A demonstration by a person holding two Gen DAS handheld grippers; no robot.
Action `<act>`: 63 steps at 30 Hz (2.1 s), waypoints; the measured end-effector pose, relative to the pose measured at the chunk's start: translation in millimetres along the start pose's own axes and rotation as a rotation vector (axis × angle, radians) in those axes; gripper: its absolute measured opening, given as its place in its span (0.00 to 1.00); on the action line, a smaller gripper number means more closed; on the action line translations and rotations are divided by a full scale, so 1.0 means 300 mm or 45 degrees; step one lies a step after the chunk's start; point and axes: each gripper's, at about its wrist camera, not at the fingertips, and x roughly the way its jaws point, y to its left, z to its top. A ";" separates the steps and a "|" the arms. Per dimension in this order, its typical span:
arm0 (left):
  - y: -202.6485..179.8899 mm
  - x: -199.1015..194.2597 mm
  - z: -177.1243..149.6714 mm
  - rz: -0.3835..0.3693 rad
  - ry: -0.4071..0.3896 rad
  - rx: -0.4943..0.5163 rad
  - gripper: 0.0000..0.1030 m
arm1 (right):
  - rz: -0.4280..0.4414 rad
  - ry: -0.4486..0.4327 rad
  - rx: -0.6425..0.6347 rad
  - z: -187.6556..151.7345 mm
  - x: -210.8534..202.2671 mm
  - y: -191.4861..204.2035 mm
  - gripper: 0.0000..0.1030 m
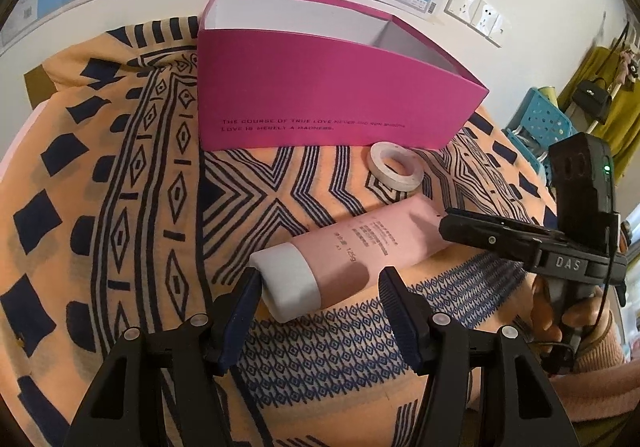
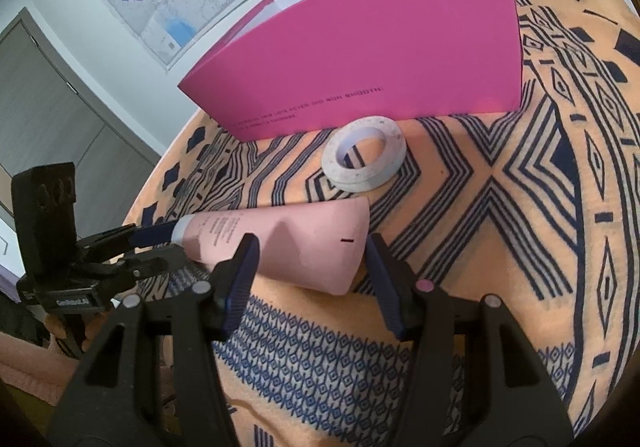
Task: Organize rigid objects
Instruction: 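Close the right gripper around the middle of the pink tube, then lift the pink tube with the right gripper over the magenta box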
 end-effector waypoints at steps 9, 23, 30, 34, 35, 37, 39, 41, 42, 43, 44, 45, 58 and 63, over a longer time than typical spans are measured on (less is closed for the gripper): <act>-0.030 -0.027 0.025 -0.006 -0.047 0.043 0.60 | -0.031 -0.043 -0.036 0.003 -0.040 0.022 0.56; -0.100 -0.091 0.152 -0.039 -0.163 0.097 0.60 | -0.064 -0.234 -0.128 0.107 -0.222 0.073 0.56; -0.132 -0.119 0.210 -0.031 -0.228 0.139 0.60 | -0.085 -0.291 -0.147 0.149 -0.269 0.073 0.56; -0.146 -0.121 0.228 -0.019 -0.245 0.158 0.60 | -0.090 -0.305 -0.148 0.160 -0.278 0.069 0.56; -0.148 -0.121 0.232 -0.017 -0.250 0.164 0.60 | -0.092 -0.307 -0.152 0.162 -0.281 0.069 0.56; -0.157 -0.122 0.237 -0.010 -0.258 0.171 0.60 | -0.100 -0.314 -0.156 0.169 -0.285 0.068 0.56; -0.164 -0.121 0.246 -0.002 -0.263 0.181 0.60 | -0.099 -0.319 -0.157 0.174 -0.289 0.064 0.56; -0.171 -0.121 0.253 0.005 -0.271 0.187 0.60 | -0.097 -0.324 -0.153 0.182 -0.292 0.057 0.56; -0.173 -0.121 0.256 0.007 -0.277 0.190 0.60 | -0.100 -0.326 -0.157 0.186 -0.294 0.058 0.56; -0.174 -0.121 0.261 0.007 -0.280 0.191 0.60 | -0.103 -0.328 -0.163 0.188 -0.296 0.058 0.56; -0.176 -0.121 0.266 0.008 -0.285 0.193 0.60 | -0.108 -0.330 -0.166 0.192 -0.297 0.057 0.56; -0.179 -0.122 0.270 0.008 -0.290 0.195 0.60 | -0.111 -0.333 -0.168 0.196 -0.299 0.057 0.56; -0.208 -0.106 0.374 0.023 -0.350 0.234 0.60 | -0.155 -0.378 -0.198 0.294 -0.312 0.029 0.56; -0.209 -0.077 0.420 0.036 -0.360 0.239 0.60 | -0.175 -0.388 -0.215 0.340 -0.315 0.017 0.56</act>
